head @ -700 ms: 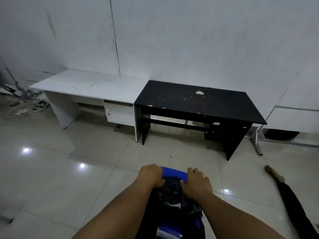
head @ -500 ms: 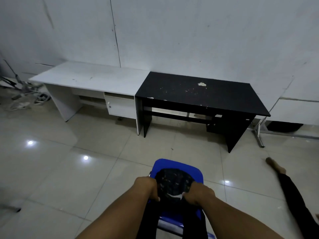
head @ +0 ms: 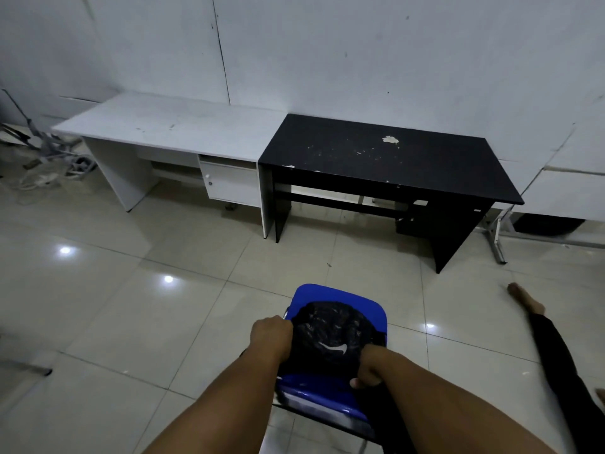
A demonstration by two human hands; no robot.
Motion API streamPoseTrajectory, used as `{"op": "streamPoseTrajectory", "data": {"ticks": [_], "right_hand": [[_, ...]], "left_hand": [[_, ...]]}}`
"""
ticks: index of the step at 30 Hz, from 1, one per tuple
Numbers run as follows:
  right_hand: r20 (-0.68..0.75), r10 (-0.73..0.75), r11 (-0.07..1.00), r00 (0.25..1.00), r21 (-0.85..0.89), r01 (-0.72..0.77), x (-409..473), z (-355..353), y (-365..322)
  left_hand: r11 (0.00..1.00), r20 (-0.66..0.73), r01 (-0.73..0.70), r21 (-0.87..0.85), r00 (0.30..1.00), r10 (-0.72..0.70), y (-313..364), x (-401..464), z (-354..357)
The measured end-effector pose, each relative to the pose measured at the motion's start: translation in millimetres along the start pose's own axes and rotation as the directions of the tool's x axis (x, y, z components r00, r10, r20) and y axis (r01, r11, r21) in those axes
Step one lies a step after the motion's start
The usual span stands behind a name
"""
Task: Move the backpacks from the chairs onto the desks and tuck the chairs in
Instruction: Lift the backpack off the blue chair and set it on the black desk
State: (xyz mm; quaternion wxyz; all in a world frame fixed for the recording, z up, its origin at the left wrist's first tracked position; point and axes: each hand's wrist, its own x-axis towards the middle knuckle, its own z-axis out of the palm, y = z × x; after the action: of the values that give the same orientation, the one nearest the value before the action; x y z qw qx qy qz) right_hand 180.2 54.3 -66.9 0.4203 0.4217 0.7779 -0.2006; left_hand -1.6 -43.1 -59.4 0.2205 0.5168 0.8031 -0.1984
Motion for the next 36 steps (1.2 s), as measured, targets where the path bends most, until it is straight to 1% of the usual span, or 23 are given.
{"op": "streamPoseTrajectory", "data": {"ticks": [2,4,8,10,11,15,17,20,22,25,29,32,36], "right_hand": [[-0.05,0.055,0.998,0.997,0.036,-0.054,3.8,-4.2,2.1],[-0.118,0.097,0.994,0.988,0.054,-0.091,3.6,-9.5,4.8],[-0.325,0.122,0.992,0.938,0.045,-0.114,9.5,-15.4,11.2],[-0.382,0.136,0.991,0.914,0.047,-0.128,12.9,-13.5,15.0],[-0.403,0.143,0.989,0.904,0.075,-0.123,13.1,-13.1,16.5],[-0.378,0.163,0.943,0.911,0.331,-0.032,21.1,-11.2,25.8],[-0.383,0.14,0.923,0.913,0.384,0.02,25.1,-11.6,28.2],[-0.393,0.098,0.913,0.914,0.402,0.075,33.4,-12.0,33.1],[-0.402,0.082,0.905,0.912,0.412,0.1,37.8,-12.9,34.8],[-0.397,0.06,0.907,0.916,0.404,0.116,44.6,-15.2,40.0],[-0.385,0.053,0.897,0.921,0.424,0.125,53.7,-19.3,44.8],[-0.385,0.049,0.899,0.922,0.419,0.128,59.4,-24.8,45.3],[-0.39,0.084,0.881,0.917,0.46,0.115,66.6,-32.2,45.8]], "left_hand": [[1.0,-0.06,0.011,-0.011,0.998,-0.012,2.3,1.6,0.6],[0.998,-0.085,0.031,-0.052,0.996,-0.035,4.8,3.4,2.4],[0.994,-0.076,0.056,-0.097,0.995,-0.063,12.8,9.2,4.2],[0.993,-0.059,0.057,-0.103,0.996,-0.064,17.1,13.3,4.0],[0.993,-0.055,0.058,-0.104,0.996,-0.064,19.0,15.4,3.4],[0.984,-0.04,0.059,-0.169,0.997,-0.066,28.8,25.2,4.9],[0.98,-0.032,0.047,-0.195,0.998,-0.055,36.5,29.1,5.4],[0.983,-0.026,0.004,-0.183,1.0,-0.009,53.1,36.5,6.1],[0.986,-0.028,-0.052,-0.159,0.998,0.048,62.8,38.9,6.4],[0.986,0.02,-0.117,-0.118,0.993,0.12,78.0,42.8,13.4],[0.985,0.086,-0.092,-0.149,0.991,0.105,87.2,44.7,23.0],[0.987,0.052,-0.081,-0.137,0.995,0.089,84.6,49.9,22.2],[0.979,-0.055,-0.118,-0.168,0.992,0.111,74.8,60.8,6.4]]}}
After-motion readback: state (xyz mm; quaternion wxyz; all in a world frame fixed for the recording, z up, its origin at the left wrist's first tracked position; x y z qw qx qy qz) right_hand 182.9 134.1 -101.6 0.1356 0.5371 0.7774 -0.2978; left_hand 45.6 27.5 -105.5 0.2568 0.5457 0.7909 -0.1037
